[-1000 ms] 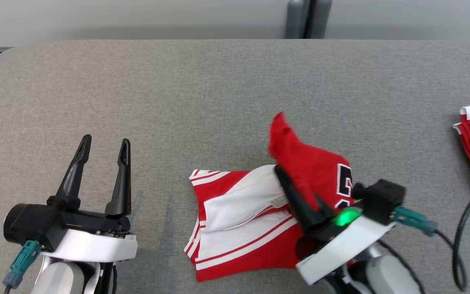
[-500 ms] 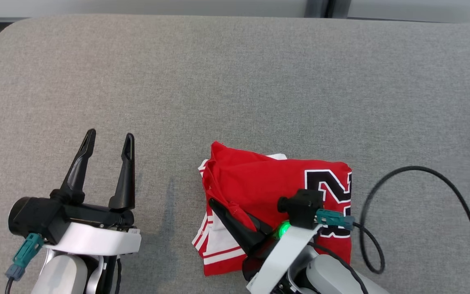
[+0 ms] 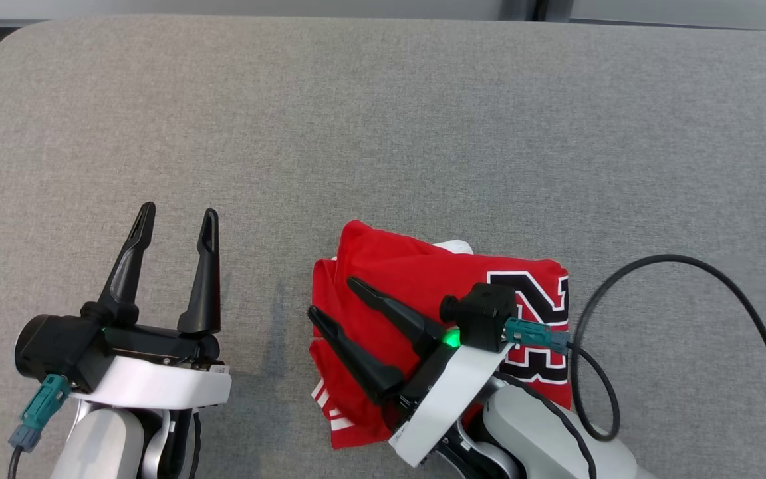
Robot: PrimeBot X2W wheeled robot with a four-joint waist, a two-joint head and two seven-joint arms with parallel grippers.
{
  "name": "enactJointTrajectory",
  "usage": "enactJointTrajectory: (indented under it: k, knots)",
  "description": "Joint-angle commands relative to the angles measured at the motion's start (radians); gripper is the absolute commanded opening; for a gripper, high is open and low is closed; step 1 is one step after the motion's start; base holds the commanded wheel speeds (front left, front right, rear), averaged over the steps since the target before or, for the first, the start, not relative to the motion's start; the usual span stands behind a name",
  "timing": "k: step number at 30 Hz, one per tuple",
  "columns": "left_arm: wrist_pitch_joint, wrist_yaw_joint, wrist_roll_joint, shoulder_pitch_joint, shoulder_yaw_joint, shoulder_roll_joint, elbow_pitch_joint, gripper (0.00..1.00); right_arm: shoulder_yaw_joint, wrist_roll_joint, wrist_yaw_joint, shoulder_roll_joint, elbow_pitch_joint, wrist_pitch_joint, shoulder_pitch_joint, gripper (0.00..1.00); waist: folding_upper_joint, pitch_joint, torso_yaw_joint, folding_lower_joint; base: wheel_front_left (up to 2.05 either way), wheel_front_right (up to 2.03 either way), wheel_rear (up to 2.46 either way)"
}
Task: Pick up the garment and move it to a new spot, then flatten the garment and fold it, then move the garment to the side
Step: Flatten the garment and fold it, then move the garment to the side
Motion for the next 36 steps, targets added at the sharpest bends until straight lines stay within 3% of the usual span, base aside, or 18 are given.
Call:
enactJointTrajectory:
  k: [1,8,19,25,30,36]
  knots:
    - [-0.003,-0.007,0.004,0.001,0.007,0.003,0.001,1.0,-0.003,-0.005,0.001,-0.005,-0.017,-0.01,-0.009,1.0,0.0,-0.004,-0.004,0.0,0.0,0.0,0.0]
    - [-0.003,-0.007,0.018,0.016,0.022,-0.001,0.0,1.0,-0.156,-0.154,0.001,-0.025,-0.126,-0.026,0.011,1.0,0.0,-0.029,-0.027,0.0,0.0,0.0,0.0]
    - [-0.003,0.001,0.025,0.05,0.053,0.003,-0.012,1.0,-0.668,-0.426,0.001,-0.084,-0.336,0.022,0.234,1.0,0.0,-0.058,-0.054,0.0,0.0,0.0,0.0]
    - [-0.003,0.005,0.02,0.066,0.07,0.008,-0.013,1.0,-0.89,-0.526,0.001,-0.088,-0.406,0.085,0.381,1.0,0.0,-0.085,-0.061,0.0,0.0,0.0,0.0]
    - [-0.003,-0.004,0.009,0.09,0.08,0.005,-0.013,1.0,-0.974,-0.554,0.001,-0.076,-0.437,0.121,0.477,1.0,0.0,-0.122,-0.065,0.0,0.0,0.0,0.0]
    - [-0.002,-0.01,0.017,0.131,0.073,0.014,-0.005,1.0,-0.986,-0.559,0.001,-0.072,-0.445,0.145,0.545,1.0,0.0,-0.174,-0.077,0.0,0.0,0.0,0.0]
